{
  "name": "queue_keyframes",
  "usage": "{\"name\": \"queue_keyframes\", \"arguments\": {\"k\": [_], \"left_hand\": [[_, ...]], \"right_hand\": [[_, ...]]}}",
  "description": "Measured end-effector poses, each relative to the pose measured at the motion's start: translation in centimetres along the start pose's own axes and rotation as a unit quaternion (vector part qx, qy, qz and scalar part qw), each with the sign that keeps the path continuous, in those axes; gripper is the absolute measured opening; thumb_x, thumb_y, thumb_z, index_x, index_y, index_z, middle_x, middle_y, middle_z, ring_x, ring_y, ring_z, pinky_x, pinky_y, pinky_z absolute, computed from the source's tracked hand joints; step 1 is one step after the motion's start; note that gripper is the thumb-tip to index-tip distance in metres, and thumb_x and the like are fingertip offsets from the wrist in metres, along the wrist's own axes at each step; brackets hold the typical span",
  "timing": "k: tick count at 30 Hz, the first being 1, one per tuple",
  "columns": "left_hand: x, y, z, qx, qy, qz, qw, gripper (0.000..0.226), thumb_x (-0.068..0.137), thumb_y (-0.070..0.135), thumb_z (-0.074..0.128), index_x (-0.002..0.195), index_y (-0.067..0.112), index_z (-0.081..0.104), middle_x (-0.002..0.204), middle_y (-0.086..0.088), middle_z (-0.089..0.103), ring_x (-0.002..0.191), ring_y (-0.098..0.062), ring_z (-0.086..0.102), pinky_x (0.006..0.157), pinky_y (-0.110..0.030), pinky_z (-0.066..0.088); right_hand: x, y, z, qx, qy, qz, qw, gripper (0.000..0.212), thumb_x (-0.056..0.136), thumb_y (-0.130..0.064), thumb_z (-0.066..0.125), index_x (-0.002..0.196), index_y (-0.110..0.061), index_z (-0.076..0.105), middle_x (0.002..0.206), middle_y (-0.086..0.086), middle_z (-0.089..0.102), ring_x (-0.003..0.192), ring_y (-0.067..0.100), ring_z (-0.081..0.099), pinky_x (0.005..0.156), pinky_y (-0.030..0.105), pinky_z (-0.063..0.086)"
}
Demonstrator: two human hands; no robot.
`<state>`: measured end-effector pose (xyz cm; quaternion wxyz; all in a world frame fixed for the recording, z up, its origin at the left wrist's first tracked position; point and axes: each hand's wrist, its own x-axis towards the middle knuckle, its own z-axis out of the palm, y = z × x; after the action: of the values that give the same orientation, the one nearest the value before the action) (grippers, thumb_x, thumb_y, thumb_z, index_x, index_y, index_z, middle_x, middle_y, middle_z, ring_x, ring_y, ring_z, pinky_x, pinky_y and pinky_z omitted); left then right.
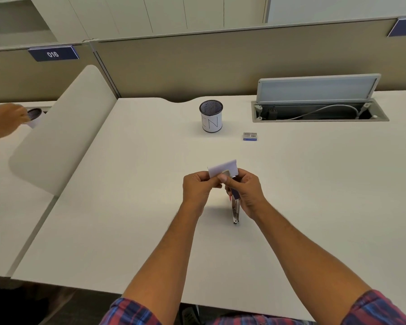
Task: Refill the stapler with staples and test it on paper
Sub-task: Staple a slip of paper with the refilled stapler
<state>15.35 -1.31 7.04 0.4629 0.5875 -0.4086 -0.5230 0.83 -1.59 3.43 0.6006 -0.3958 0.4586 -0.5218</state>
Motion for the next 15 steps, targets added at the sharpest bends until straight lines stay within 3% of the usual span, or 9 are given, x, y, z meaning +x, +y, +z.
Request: {"name": "queue_keyframes", "arguments": {"k": [3, 7, 15], "left_hand": [[0.0, 0.1, -0.2, 0.010, -0.021, -0.001, 1.000, 0.016, 0.081, 0.018, 0.082, 0.095, 0.011, 0.078, 0.076, -0.003, 0.076, 0.068, -0.012, 0.071, 0.063, -0.014, 0.050], [0.0, -0.4, -0.2, -0.021, -0.009, -0.019, 1.000, 0.027, 0.094, 0.035, 0.069, 0.103, 0.010, 0.071, 0.095, -0.005, 0.075, 0.080, -0.014, 0.074, 0.077, -0.029, 0.052], [0.1, -0.7, 0.7, -0.070, 0.087, -0.008, 0.994, 0.012, 0.089, 0.019, 0.076, 0.080, 0.011, 0.073, 0.070, -0.001, 0.070, 0.061, -0.013, 0.063, 0.069, -0.028, 0.054]], "right_hand": [[-0.1, -0.1, 0.3, -0.003, 0.019, 0.010, 1.000, 0.032, 0.076, -0.032, 0.084, 0.096, -0.009, 0.076, 0.071, 0.013, 0.062, 0.062, 0.024, 0.051, 0.059, 0.035, 0.047], [-0.1, -0.3, 0.5, 0.007, 0.031, 0.017, 0.999, 0.034, 0.074, -0.034, 0.084, 0.093, -0.008, 0.075, 0.068, 0.010, 0.061, 0.060, 0.020, 0.052, 0.057, 0.032, 0.048], [-0.4, -0.2, 0.6, 0.030, 0.016, 0.029, 0.999, 0.016, 0.088, -0.017, 0.077, 0.097, -0.004, 0.073, 0.067, 0.006, 0.060, 0.058, 0.018, 0.051, 0.054, 0.026, 0.046]]}}
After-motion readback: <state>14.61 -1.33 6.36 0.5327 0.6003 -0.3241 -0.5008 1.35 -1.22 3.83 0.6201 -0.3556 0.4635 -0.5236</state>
